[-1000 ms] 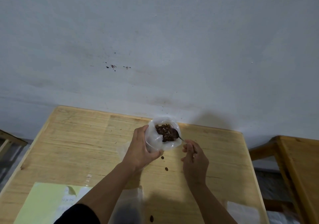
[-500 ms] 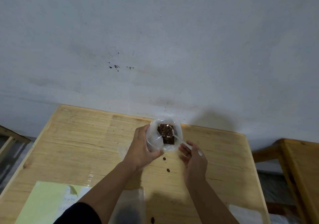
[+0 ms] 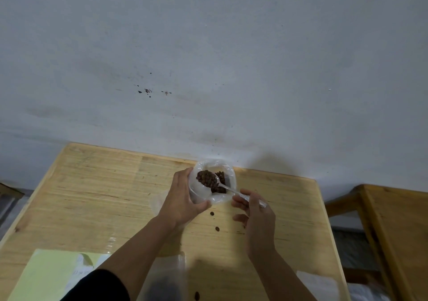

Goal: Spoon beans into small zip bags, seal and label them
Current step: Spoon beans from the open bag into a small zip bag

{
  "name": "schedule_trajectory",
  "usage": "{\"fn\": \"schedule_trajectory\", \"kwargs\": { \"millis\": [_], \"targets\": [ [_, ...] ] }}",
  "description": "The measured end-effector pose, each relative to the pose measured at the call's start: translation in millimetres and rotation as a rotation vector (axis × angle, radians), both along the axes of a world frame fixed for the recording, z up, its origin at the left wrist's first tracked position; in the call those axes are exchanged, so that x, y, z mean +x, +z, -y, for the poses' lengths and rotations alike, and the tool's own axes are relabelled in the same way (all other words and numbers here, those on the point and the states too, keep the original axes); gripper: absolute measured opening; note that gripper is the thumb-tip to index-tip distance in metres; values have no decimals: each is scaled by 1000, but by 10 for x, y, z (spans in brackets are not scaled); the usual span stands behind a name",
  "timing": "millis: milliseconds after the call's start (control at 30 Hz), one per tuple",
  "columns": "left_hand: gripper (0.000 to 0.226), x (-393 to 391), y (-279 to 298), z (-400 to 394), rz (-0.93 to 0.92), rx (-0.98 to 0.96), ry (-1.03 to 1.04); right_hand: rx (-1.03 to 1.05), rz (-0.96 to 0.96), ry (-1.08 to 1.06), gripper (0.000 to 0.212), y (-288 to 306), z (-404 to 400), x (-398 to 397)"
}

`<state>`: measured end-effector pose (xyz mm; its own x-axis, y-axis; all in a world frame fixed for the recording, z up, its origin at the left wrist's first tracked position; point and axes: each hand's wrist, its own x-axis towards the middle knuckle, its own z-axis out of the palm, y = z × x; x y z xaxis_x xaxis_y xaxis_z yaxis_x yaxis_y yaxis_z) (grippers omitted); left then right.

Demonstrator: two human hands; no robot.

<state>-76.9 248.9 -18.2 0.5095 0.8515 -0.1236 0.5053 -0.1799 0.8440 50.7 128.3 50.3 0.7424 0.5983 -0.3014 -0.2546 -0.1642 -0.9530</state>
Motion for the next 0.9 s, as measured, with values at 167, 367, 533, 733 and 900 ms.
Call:
{"fn": "schedule_trajectory", "kwargs": {
  "millis": [167,367,533,733,900],
  "targets": [
    [104,-10,11,8,4,10,8,10,482,15,26,-31,5,-18],
    [103,-38,19,49,-9,18,-21,-263,607,-94,24,-418,11,1],
    [102,-15,14,64,-28,40,-28,-186,131,-121,22,-584,-118,-85],
    [101,-9,16,50,-46,45,-32,-40,-422,-200,22,-503,-196,-13],
    [102,-10,8,43,-50,39,-30,7,-388,-197,24,-372,-129,45]
  ]
}}
